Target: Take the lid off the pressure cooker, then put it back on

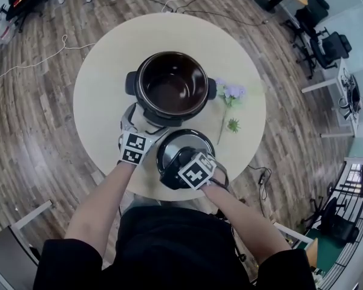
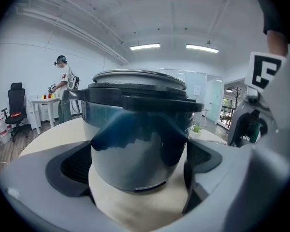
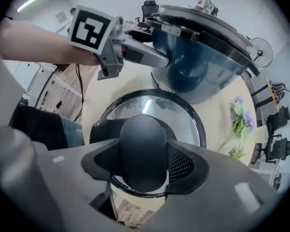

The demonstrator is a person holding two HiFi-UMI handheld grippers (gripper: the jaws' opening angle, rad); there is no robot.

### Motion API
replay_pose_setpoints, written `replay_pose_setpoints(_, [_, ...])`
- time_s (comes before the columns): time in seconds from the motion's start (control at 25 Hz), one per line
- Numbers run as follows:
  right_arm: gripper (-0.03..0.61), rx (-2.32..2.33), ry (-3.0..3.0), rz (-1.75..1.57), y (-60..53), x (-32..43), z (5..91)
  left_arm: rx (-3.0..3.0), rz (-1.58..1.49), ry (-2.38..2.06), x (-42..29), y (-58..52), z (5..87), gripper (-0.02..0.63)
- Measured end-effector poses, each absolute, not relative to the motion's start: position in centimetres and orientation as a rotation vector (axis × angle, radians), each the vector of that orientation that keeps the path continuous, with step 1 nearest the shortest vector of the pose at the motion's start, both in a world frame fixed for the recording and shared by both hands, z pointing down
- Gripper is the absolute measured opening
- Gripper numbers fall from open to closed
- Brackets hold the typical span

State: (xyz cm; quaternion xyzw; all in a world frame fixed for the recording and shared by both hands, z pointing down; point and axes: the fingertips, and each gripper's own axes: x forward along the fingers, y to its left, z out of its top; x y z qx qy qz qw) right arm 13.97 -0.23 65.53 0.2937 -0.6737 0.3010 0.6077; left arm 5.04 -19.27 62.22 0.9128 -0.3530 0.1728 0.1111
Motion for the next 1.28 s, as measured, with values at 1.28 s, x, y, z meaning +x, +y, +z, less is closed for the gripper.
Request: replay_pose_setpoints(1.28, [0.287,0.646,-1.609,0.877,-0.4,19.2,55.4,2.678,0.515,-1.037,5.1,-19.2,62.3,0.591])
